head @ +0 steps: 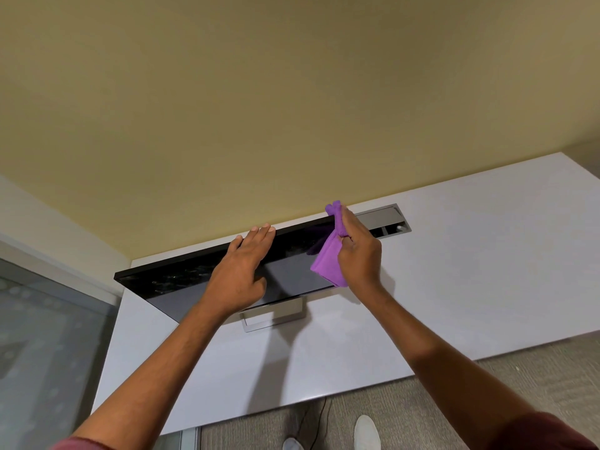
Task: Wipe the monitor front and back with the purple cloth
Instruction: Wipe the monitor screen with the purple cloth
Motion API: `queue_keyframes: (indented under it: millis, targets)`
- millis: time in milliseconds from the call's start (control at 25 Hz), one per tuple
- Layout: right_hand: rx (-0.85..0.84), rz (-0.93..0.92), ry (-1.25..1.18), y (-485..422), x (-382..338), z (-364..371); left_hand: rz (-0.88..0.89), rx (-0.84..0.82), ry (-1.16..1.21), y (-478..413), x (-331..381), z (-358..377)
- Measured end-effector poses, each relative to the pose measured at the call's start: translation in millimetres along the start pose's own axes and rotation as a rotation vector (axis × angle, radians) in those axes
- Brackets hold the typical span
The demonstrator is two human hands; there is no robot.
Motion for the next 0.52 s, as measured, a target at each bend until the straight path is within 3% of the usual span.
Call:
queue_keyframes:
  millis: [320,520]
  targets:
    - [-0.122,-0.498,0.737,-2.7,-51.4,19.2,-0.004,-0.003,-0.022,-0.8,2.7,-1.0]
    - [-0.072,-0.420,0.656,-0.2,-37.7,5.7,-0.004,-0.014,-0.023,1.3,2.2,-2.8]
Point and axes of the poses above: each hand's wrist, its own y-axis away from the middle knuckle, its own z-axis out of the palm, x = y × z, the point moved 10 cm from there along -y, towards the middle knuckle, and after that the axes turned 4 degrees about -x, right-handed, at the moved point
